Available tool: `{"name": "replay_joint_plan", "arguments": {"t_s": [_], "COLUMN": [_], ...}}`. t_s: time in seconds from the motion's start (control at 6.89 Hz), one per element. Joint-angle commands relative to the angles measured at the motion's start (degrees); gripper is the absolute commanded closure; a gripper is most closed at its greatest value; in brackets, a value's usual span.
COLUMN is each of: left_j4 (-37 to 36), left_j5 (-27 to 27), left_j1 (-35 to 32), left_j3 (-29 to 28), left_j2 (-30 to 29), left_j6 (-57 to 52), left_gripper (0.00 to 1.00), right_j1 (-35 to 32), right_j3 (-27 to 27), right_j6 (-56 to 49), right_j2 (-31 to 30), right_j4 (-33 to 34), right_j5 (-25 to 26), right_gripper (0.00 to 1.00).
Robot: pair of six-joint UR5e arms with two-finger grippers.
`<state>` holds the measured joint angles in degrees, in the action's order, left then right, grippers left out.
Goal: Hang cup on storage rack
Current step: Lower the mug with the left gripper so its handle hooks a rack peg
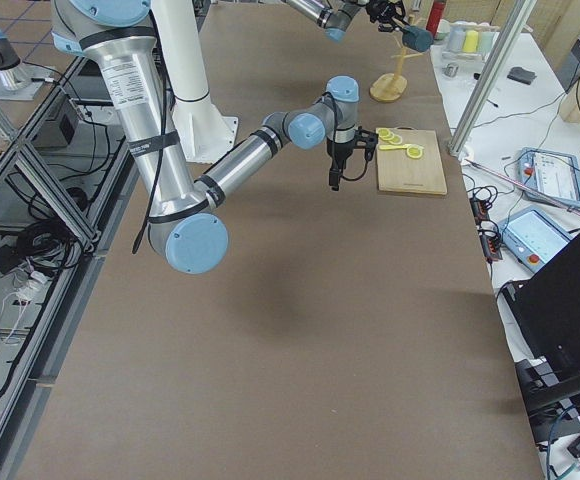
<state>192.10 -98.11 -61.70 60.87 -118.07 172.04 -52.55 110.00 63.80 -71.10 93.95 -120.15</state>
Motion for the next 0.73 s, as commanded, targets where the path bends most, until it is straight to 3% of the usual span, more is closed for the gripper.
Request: {"name": "replay_joint_plan", "arguments": {"t_s": [0.0, 0.58], "left_j4": [2.4, 3.62], "left_j5": [0.28, 0.28], "left_j1": [0.0, 0.0], "left_j3": [-0.14, -0.66], "left_j2": [1.08, 1.7], "left_j6": [1.54, 1.54], "left_gripper": [1.0, 1.0], "right_j1": [-0.01, -0.1], "right_j3": [0.04, 1.18], "right_j6": [0.01, 1.16], "right_j2": [-0.35, -0.97], "right_j4": [0.0, 0.09], "right_j5": [0.09, 0.26], "right_gripper": [0.0, 0.0]}}
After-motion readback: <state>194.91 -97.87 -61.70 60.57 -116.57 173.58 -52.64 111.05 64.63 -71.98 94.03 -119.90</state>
